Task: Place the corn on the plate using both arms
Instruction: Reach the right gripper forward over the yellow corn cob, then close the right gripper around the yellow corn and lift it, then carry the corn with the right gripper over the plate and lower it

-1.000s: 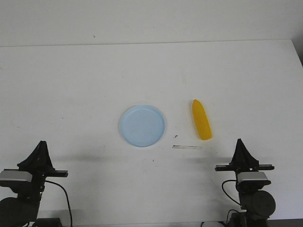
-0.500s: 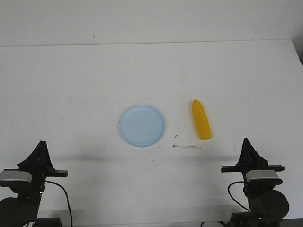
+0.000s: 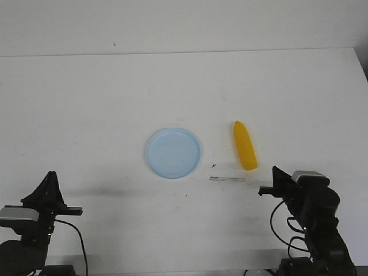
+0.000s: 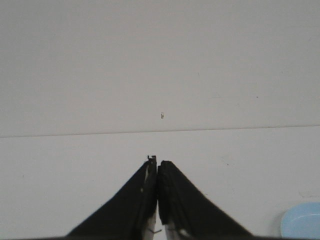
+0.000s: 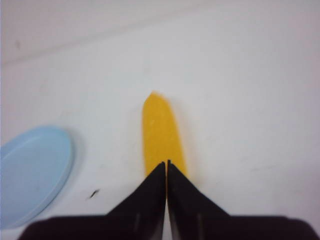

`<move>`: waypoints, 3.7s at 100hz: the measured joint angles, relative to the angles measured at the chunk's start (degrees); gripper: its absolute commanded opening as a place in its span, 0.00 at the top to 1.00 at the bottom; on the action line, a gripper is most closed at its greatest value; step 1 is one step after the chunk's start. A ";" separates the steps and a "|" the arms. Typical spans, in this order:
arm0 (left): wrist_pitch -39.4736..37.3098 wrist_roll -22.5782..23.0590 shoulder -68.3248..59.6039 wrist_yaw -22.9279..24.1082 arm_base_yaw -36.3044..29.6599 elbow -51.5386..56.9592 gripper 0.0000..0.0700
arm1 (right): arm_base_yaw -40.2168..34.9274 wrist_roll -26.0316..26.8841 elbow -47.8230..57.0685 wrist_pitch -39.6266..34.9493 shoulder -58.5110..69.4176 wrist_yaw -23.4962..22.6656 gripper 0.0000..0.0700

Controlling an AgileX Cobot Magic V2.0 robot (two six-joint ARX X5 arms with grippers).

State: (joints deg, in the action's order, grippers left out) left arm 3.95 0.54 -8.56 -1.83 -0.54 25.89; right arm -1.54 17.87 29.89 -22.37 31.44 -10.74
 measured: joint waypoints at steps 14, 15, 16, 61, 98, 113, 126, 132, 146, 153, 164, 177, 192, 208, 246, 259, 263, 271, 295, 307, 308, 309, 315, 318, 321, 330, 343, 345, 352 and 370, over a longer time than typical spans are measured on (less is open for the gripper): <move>0.00 0.00 0.00 0.00 0.00 0.00 1.00 | -1.25 -0.44 1.84 3.50 9.97 -3.17 1.00; 0.00 0.00 0.00 0.00 0.00 0.00 1.00 | -1.31 -0.48 1.99 3.67 10.62 -3.19 1.00; 0.00 0.00 0.00 0.00 0.00 0.00 1.00 | -1.42 -0.48 2.16 3.82 11.26 -3.17 1.00; 0.00 0.00 0.00 0.00 0.00 0.00 1.00 | -2.19 -5.18 25.29 -6.62 40.37 -0.46 0.62; 0.00 0.00 0.00 0.00 0.00 0.00 1.00 | -6.51 -7.67 48.26 -22.45 61.59 6.40 0.16; 0.00 0.00 0.00 0.00 0.00 0.00 1.00 | -8.70 -8.59 50.21 -23.23 65.13 8.02 0.15; 0.00 0.00 0.00 0.00 0.00 0.00 1.00 | -10.21 -9.16 50.21 -24.41 67.73 9.14 0.15; 0.00 0.00 0.00 0.00 0.00 0.00 1.00 | -10.67 -9.49 50.21 -24.63 68.65 10.54 0.15; 0.00 0.00 0.00 0.00 0.00 0.00 1.00 | -10.88 -9.73 50.21 -24.61 70.18 12.96 0.15; 0.00 0.00 0.00 0.00 0.00 0.00 1.00 | -10.88 -9.90 50.21 -24.63 70.84 12.92 0.15; 0.00 0.00 0.00 0.00 0.00 0.00 1.00 | -10.84 -9.99 50.21 -25.07 71.52 12.31 0.16; 0.00 0.00 0.00 0.00 0.00 0.00 1.00 | -10.84 -9.99 50.21 -25.68 72.04 12.22 0.35; 0.00 0.00 0.00 0.00 0.00 0.00 1.00 | -10.84 -9.94 50.21 -26.49 73.11 11.87 0.44; 0.00 0.00 0.00 0.00 0.00 0.00 1.00 | -10.88 -9.86 50.21 -26.43 73.33 11.82 0.60; 0.00 0.00 0.00 0.00 0.00 0.00 1.00 | -11.19 -9.44 50.34 -26.67 71.89 5.55 0.60; 0.02 0.00 0.00 0.00 0.00 0.00 1.00 | -13.20 -9.07 51.87 -23.82 70.58 -8.04 0.60; 0.00 0.00 0.00 0.00 0.00 0.00 1.00 | -14.05 -9.05 52.04 -22.62 70.53 -12.76 0.60; 0.02 0.00 0.00 0.00 0.00 0.00 1.00 | -16.00 -8.70 52.04 -21.03 70.53 -20.00 0.60; 0.00 0.00 0.00 0.00 0.00 0.00 1.00 | -22.53 -3.65 52.04 -13.57 70.66 -21.64 0.60; 0.00 0.00 0.00 0.00 0.00 0.00 1.00 | -24.46 -0.15 52.02 -8.85 71.36 -21.77 0.60; 0.02 0.00 0.00 0.00 0.00 0.00 1.00 | -24.57 0.11 52.04 -8.52 71.45 -21.84 0.60; 0.02 0.00 0.00 0.00 0.00 0.00 1.00 | -24.70 0.39 52.04 -8.24 71.52 -21.88 0.60; 0.00 0.00 0.00 0.00 0.00 0.00 1.00 | -25.14 2.03 52.04 -6.58 72.22 -22.01 0.60; 0.00 0.00 0.00 0.00 0.00 0.00 1.00 | -25.27 2.73 52.04 -5.81 72.57 -22.05 0.60; 0.02 0.00 0.00 0.00 0.00 0.00 1.00 | -25.59 3.39 52.04 -5.31 72.94 -22.05 0.60; 0.00 0.00 0.00 0.00 0.00 0.00 1.00 | -25.88 4.83 52.04 -5.20 74.25 -22.05 0.60; 0.00 0.00 0.00 0.00 0.00 0.00 1.00 | -26.58 6.05 52.02 -5.20 76.41 -21.66 0.60; 0.00 0.00 0.00 0.00 0.00 0.00 1.00 | -26.64 6.27 52.02 -5.18 76.70 -21.64 0.60; 0.00 0.00 0.00 0.00 0.00 0.00 1.00 | -26.97 7.13 52.02 -5.16 77.40 -21.64 0.60; 0.02 0.00 0.00 0.00 0.00 0.00 1.00 | -26.97 8.20 52.02 -5.25 78.60 -20.74 0.59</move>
State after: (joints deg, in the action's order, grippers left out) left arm 3.97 0.54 -8.56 -1.83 -0.54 25.89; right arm -28.51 26.06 81.91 -27.62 110.04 -31.48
